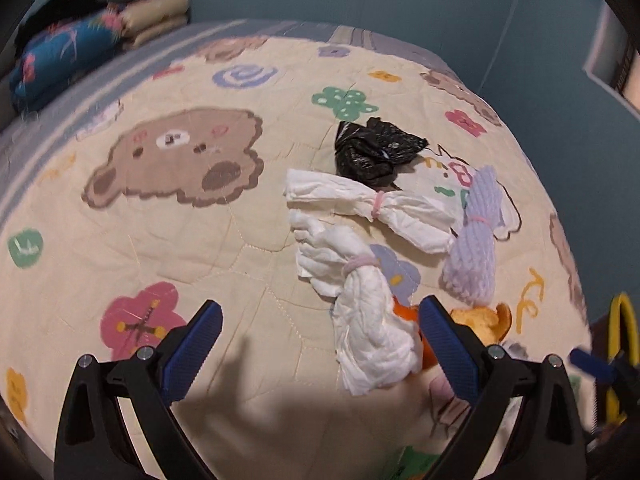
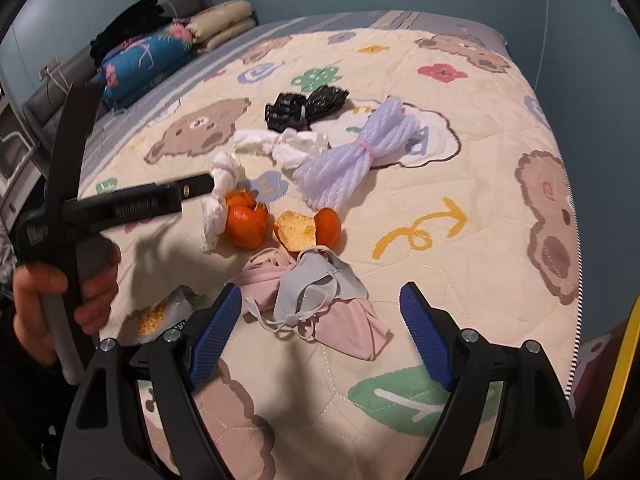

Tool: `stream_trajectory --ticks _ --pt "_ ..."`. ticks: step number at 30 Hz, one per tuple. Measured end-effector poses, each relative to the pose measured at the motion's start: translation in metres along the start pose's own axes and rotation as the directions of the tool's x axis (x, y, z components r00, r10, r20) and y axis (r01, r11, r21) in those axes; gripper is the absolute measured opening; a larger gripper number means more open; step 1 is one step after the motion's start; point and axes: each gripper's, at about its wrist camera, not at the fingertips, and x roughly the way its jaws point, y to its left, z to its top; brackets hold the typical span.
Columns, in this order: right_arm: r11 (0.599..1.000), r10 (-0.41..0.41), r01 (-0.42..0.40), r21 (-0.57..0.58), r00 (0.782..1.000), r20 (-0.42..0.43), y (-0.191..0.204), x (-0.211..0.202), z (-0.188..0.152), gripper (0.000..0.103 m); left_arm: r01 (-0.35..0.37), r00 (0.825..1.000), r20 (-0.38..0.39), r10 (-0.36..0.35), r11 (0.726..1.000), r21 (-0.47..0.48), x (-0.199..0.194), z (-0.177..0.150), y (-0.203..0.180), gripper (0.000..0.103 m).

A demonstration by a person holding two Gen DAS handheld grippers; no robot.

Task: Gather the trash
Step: 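Grasp the white tissue bundle with the left tool while the right tool grasps the pink and grey masks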

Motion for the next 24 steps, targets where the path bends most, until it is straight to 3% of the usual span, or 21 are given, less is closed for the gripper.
stream_trajectory --ticks 8,16,20,24 --pt "0.998 -0.019 0.017 -0.055 0.999 -0.034 0.004 0.025 -0.002 0.078 0.048 0.993 -0.096 -0.061 0.99 -0.134 0.033 0.006 0.017 0.094" --pt "0.997 -0.025 0.018 -0.073 0.995 -0.093 0.006 0.047 -0.004 0.078 0.048 0.989 -0.13 -0.066 0.99 -0.133 0.05 0.003 0.015 0.08" --pt "0.994 -0.043 0.03 -0.109 0.992 -0.12 0.015 0.059 -0.006 0.076 0.054 0.992 -0.108 -0.065 0.994 -0.095 0.047 0.003 0.01 0.054" --pt "0.991 -0.056 0.039 -0.129 0.99 -0.126 0.018 0.062 -0.009 0.065 0.061 0.992 -0.11 -0.068 0.996 -0.068 0.049 0.0 0.005 0.034"
